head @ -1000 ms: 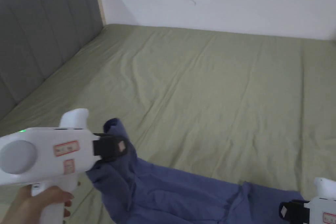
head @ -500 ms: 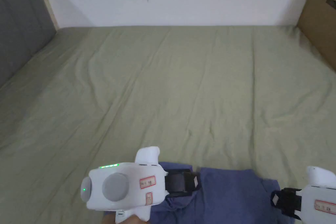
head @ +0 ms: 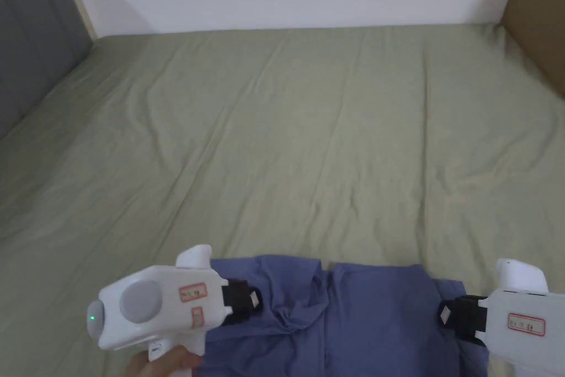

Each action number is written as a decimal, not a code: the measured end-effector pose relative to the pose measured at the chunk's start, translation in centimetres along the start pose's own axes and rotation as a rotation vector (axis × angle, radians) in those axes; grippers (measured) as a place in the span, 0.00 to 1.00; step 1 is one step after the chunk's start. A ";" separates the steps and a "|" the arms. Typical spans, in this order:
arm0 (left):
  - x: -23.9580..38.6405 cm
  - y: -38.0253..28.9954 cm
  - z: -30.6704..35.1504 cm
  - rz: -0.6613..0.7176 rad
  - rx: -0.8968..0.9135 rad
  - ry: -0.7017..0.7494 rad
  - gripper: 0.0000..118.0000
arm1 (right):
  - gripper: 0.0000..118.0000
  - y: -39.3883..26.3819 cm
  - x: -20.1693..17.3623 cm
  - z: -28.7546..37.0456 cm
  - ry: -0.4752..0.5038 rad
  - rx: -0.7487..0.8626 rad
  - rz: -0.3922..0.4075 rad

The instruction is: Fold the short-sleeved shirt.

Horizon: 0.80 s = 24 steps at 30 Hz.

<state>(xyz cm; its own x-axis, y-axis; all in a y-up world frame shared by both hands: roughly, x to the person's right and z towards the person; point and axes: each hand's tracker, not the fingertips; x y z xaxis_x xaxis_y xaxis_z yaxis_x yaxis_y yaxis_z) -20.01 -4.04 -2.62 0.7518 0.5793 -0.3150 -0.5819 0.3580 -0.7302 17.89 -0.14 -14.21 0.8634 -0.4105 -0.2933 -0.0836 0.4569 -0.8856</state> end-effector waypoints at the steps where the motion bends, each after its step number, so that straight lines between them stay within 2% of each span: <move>1: 0.9 -0.6 -0.8 -0.028 -0.021 -0.023 0.01 | 0.00 0.0 0.0 0.0 0.003 0.001 -0.001; 7: 5.0 -2.5 -4.1 -0.185 -0.130 -0.036 0.01 | 0.00 -0.2 0.6 0.0 0.009 -0.004 -0.006; 9: 5.6 -2.6 -4.1 -0.189 -0.109 -0.027 0.01 | 0.00 -0.2 0.7 0.0 0.008 -0.008 -0.008; 11: 5.9 -2.4 -3.9 -0.216 -0.113 -0.081 0.01 | 0.00 -0.3 0.9 -0.2 0.009 -0.016 0.003; 13: 6.5 -3.1 -3.6 -0.190 -0.161 -0.201 0.01 | 0.00 -0.3 0.7 -0.3 0.001 -0.021 0.018; 16: 8.6 -4.4 -1.9 -0.244 -0.164 -0.189 0.01 | 0.00 -0.2 0.5 -0.3 0.004 -0.021 0.024; 19: 7.0 -4.0 0.2 -0.216 -0.118 -0.180 0.01 | 0.00 0.2 0.1 0.1 0.007 -0.012 0.031; 24: -1.1 -0.5 6.0 -0.060 0.065 -0.131 0.01 | 0.00 0.6 -1.0 0.1 0.002 -0.002 0.056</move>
<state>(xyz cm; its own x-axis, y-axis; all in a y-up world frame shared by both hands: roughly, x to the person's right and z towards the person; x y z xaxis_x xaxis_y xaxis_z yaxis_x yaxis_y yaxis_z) -22.44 -0.43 1.72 0.7414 0.6444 -0.1873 -0.5591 0.4388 -0.7035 17.02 0.66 -14.45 0.8563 -0.3863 -0.3428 -0.1325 0.4772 -0.8688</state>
